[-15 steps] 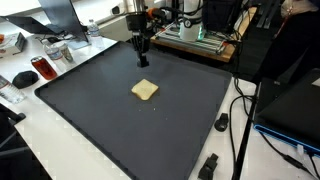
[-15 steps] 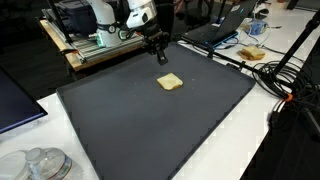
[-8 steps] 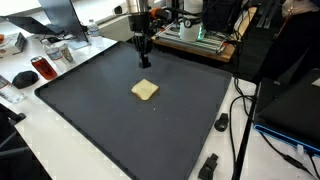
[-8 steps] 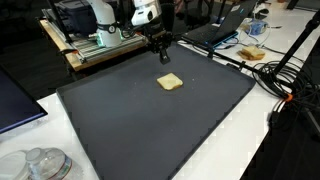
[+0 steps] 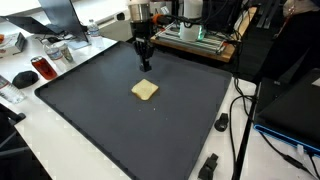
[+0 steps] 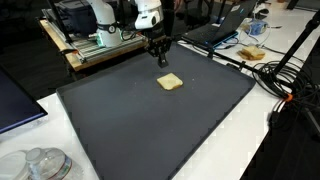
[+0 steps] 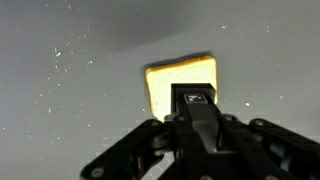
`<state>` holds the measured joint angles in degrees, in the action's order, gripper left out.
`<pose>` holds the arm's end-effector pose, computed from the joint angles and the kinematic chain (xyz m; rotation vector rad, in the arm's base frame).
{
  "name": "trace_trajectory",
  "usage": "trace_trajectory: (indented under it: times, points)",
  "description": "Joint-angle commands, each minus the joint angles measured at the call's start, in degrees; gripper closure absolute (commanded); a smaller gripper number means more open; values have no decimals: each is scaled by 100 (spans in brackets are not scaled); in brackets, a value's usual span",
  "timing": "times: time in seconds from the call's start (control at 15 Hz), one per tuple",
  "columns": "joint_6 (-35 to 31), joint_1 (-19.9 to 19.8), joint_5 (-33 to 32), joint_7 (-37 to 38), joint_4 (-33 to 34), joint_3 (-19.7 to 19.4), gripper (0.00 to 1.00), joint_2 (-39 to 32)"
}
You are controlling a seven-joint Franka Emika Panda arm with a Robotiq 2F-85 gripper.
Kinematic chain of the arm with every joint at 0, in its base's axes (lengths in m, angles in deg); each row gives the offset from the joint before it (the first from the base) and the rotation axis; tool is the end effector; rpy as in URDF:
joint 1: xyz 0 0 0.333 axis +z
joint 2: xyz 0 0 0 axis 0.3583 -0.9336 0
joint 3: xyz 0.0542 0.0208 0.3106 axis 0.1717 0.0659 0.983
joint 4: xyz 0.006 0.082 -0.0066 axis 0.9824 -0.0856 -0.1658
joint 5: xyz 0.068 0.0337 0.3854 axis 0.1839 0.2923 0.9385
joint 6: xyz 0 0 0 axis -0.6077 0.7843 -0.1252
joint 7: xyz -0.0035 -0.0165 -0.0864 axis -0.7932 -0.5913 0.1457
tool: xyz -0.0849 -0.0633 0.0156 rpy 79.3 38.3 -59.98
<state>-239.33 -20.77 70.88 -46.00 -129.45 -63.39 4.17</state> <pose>0.4890 -0.0056 0.2599 -2.9438 0.4062 -0.2749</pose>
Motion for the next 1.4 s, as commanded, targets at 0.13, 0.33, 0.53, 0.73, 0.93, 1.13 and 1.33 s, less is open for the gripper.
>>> trace_trajectory:
  times: [0.13, 0.33, 0.53, 0.73, 0.93, 1.13, 1.33]
  points:
    - [37, 122, -1144, 992, 379, -148, 94, -536]
    - [138, 190, -1540, 1286, 622, -211, 94, -724]
    - [123, 319, -1914, 1550, 804, -327, 94, -919]
    - [126, 381, -2032, 1653, 907, -384, 94, -1081]
    - [125, 426, -2061, 1662, 978, -418, 94, -1231]
    - [106, 463, -2051, 1666, 1012, -440, 94, -1341]
    - [77, 501, -2055, 1688, 1048, -471, 94, -1426]
